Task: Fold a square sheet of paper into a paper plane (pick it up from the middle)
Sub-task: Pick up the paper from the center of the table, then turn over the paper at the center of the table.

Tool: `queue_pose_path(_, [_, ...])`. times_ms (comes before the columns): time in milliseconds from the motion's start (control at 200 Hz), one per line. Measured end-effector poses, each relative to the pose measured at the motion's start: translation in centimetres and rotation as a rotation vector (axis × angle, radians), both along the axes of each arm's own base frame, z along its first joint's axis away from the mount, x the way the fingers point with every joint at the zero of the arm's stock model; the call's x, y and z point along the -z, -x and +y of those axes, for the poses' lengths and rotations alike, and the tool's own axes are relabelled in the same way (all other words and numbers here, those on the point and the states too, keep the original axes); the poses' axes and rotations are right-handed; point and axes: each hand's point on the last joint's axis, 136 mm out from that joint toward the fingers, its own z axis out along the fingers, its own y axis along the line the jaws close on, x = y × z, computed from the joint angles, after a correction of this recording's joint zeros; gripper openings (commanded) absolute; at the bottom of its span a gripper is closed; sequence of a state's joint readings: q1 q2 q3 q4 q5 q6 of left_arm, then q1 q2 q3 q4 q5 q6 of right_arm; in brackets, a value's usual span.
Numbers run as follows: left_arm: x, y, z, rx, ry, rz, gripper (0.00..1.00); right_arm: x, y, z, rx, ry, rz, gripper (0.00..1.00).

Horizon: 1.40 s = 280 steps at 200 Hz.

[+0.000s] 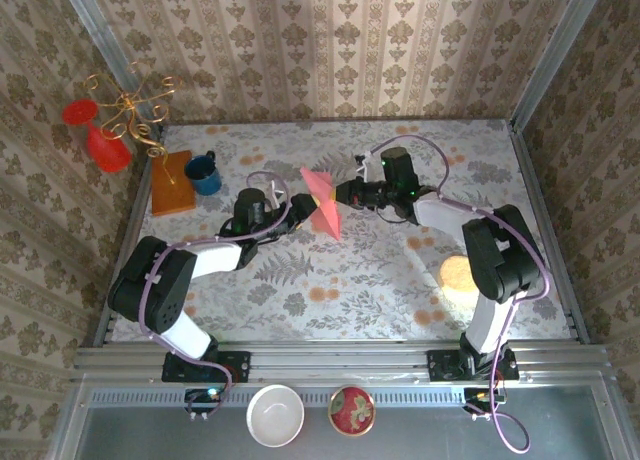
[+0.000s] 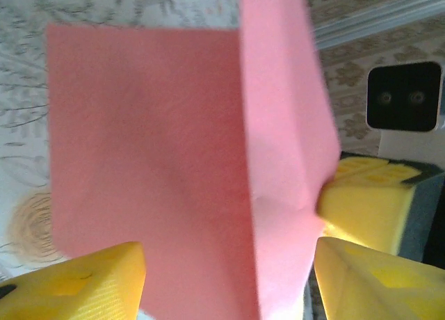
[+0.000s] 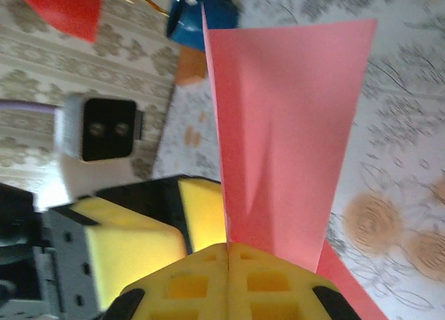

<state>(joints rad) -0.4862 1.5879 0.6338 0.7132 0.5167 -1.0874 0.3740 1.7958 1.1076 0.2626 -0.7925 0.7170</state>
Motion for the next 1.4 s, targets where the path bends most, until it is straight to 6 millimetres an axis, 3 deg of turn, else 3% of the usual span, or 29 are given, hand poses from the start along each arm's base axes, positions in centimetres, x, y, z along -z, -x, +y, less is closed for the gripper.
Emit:
queue_pose_path(160, [-1.5,0.4,-0.8,0.045,0.044,-0.048,0.63,-3.0,-0.1,0.3,0.004,-0.089,-0.009,0.0])
queue_pose_path(415, [-3.5,1.5,-2.2,0.121,0.076,-0.109,0.48,-5.2,-0.1,0.7,-0.005,-0.188,0.02,0.0])
queue_pose_path(615, [-5.7,2.1,-2.4,0.156,0.116,-0.17,0.46,-5.5,-0.1,0.5,0.003,-0.22,0.04,0.01])
queue_pose_path(1015, [-8.9,2.4,-2.8,0.184,0.196,-0.285,0.33,-5.3,-0.1,0.0,0.008,-0.242,0.06,0.01])
queue_pose_path(1400, [-8.3,2.0,-2.9,0.177,0.212,-0.257,0.22,-5.2,-0.2,-0.2,0.018,-0.249,0.07,0.02])
